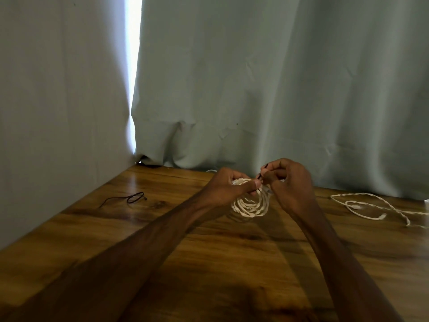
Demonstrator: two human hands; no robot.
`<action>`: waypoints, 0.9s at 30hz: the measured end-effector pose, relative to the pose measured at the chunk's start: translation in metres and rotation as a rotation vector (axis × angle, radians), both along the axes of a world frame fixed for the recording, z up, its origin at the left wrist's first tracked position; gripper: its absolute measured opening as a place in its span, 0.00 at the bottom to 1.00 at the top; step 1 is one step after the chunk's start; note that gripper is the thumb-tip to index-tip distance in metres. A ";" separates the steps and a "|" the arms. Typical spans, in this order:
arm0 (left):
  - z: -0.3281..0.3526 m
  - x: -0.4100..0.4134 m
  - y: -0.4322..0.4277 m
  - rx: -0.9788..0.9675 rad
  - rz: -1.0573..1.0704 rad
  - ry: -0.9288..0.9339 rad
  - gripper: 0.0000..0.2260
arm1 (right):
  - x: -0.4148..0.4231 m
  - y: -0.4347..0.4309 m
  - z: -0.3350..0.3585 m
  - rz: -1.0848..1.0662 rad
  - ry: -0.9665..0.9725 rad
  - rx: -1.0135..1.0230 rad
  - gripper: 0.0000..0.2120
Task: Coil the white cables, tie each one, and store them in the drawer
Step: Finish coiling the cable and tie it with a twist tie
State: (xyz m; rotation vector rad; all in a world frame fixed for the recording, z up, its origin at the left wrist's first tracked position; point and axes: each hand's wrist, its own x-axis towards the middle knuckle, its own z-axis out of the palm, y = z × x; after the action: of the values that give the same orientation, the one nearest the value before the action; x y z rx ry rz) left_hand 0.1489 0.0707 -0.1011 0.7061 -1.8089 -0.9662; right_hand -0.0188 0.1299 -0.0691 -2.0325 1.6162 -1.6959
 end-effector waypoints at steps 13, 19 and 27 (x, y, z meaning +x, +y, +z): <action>0.008 0.013 0.009 -0.499 0.284 -0.143 0.06 | -0.004 0.016 0.007 0.352 -0.374 0.259 0.07; 0.008 0.012 0.009 -0.580 0.299 -0.159 0.07 | -0.007 0.019 0.008 0.391 -0.533 0.339 0.09; 0.008 0.009 0.007 -0.472 0.190 -0.109 0.09 | -0.010 0.017 0.010 0.463 -0.684 0.410 0.13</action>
State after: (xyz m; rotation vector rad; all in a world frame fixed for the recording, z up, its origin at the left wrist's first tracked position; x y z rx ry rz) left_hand 0.1581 0.0780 -0.0930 0.6237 -1.9276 -0.3581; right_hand -0.0285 0.1469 -0.0595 -1.2880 1.0465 -1.4847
